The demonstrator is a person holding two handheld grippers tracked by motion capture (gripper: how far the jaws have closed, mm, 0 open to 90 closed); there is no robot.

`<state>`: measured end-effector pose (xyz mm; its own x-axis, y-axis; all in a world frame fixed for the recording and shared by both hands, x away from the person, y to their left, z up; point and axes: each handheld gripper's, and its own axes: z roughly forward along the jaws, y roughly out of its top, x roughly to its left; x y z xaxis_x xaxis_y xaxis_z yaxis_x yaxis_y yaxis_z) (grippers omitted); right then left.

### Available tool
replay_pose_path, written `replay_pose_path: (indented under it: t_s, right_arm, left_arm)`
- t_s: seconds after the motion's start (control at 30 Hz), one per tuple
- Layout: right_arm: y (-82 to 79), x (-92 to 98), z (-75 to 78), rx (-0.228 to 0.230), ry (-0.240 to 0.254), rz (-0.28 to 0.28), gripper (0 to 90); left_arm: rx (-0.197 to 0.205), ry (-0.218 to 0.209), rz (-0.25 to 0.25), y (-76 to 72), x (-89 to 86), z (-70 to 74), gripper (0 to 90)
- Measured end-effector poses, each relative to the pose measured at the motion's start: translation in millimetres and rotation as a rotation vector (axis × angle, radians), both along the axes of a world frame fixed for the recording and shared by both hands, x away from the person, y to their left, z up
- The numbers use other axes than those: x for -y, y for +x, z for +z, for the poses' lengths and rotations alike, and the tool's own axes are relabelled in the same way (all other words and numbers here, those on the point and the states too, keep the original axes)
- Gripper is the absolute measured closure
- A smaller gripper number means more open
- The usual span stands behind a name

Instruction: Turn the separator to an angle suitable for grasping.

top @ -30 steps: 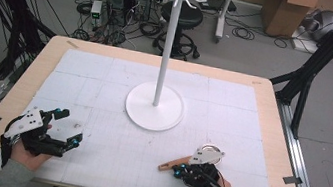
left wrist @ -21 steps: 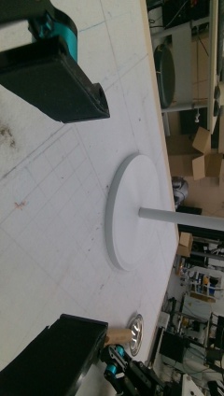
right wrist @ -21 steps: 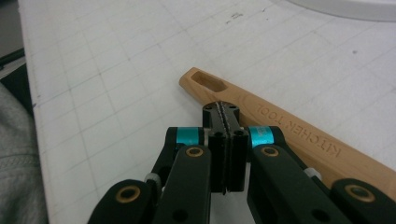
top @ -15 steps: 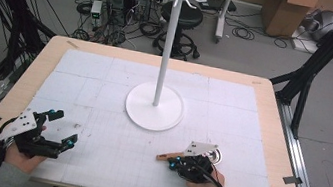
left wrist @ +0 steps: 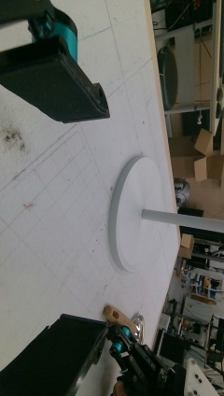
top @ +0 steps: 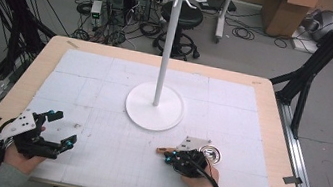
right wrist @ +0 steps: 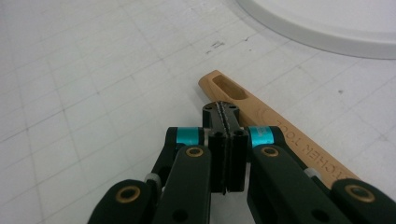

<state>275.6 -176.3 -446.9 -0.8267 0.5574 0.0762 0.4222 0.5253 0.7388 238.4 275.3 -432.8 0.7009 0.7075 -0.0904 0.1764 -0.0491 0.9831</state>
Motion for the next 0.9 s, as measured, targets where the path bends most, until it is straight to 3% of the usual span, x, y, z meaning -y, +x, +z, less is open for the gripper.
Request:
replay_pose_path:
  t_s: [0.57,0.9]
  right_arm:
    - [15.5,-13.2,1.0,0.036,-0.009,-0.039,90.0]
    - [18.7,-16.3,0.0,0.033,-0.006,-0.044,90.0]
  left_arm:
    - [-0.002,-0.001,-0.006,0.5,0.8,-0.1,1.7]
    - [-0.003,-0.001,-0.006,0.7,0.9,-0.2,1.7]
